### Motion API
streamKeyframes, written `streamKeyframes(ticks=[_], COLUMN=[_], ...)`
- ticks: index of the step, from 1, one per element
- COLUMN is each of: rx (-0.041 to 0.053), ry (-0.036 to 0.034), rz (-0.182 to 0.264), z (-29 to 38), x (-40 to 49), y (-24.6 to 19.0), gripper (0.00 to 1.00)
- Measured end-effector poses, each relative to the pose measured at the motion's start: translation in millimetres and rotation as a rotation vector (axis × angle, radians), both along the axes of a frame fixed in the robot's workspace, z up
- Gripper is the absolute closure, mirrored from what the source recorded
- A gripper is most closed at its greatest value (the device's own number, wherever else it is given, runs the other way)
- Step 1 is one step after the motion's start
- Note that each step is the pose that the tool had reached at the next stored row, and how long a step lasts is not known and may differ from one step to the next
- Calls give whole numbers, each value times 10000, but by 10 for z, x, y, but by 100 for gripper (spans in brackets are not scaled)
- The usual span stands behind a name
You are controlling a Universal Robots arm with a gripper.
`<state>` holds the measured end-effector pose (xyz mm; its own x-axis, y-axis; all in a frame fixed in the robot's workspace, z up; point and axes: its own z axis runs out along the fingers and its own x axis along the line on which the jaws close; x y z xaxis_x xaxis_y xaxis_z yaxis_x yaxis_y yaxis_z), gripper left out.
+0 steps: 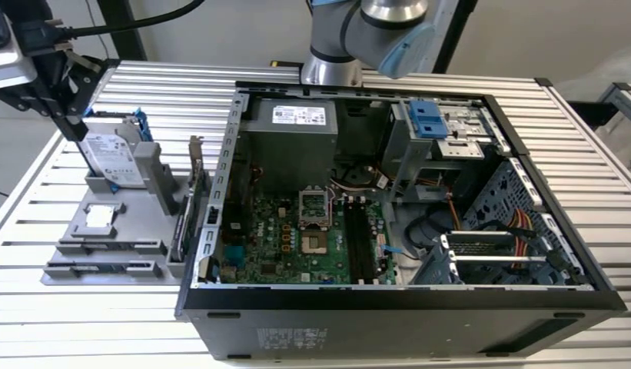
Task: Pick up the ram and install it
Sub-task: 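Reach for the ram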
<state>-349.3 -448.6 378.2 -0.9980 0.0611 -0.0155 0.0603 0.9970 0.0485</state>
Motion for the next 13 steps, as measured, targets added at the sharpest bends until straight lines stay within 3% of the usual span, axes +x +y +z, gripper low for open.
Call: streamKeyframes(ticks=[4, 13], rx=[0, 0], ry=[2, 2], rz=[0, 0], z=[0, -4], x=[0, 0], y=[-43, -185], gripper=[100, 100])
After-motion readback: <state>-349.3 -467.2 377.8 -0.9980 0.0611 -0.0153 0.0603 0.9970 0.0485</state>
